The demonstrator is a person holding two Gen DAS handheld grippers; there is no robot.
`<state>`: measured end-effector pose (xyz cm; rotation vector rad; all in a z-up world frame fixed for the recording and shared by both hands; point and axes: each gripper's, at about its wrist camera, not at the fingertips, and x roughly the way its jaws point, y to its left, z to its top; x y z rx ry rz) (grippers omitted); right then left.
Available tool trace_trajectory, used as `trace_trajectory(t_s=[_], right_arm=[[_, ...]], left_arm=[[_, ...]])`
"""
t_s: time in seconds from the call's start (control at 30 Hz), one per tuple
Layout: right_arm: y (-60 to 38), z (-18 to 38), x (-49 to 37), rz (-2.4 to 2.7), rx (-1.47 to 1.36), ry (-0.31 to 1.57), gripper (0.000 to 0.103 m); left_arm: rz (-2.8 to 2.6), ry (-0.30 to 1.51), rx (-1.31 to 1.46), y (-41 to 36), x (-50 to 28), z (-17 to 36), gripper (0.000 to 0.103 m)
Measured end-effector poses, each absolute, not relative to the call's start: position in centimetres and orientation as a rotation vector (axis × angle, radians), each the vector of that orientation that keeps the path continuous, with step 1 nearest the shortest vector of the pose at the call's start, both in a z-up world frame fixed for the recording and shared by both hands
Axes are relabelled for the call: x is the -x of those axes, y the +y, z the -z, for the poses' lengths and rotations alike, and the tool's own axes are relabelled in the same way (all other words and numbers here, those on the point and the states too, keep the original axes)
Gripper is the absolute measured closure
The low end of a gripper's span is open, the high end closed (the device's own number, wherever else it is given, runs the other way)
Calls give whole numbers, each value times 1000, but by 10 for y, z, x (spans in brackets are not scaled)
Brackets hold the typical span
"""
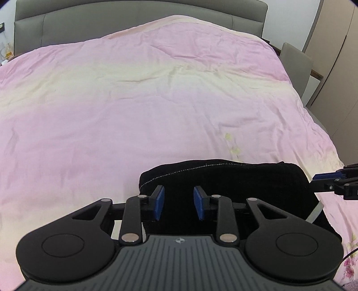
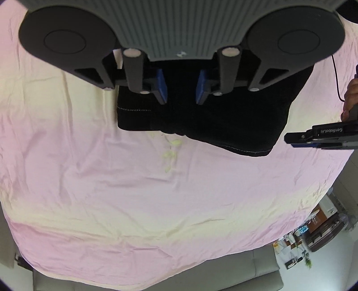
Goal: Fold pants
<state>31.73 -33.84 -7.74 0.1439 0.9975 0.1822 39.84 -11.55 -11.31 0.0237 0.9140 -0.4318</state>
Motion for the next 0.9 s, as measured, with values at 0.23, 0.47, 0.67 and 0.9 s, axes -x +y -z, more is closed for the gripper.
trace_trajectory(t_s=[0.23, 0.47, 0.67, 0.9], right_arm=[[-338, 129, -352, -123, -108, 1075, 103], [-339, 139, -367, -90, -109, 1089, 103], [-333, 112, -334, -120, -87, 1014, 87], [-317, 89, -259, -170, -27, 914, 78]], left_arm=[[408, 1018, -38, -143, -429, 157, 74], [349, 1063, -124, -167, -443, 167, 74], [352, 959, -198, -149, -404, 126, 73], [401, 904, -280, -125, -315, 86, 53]])
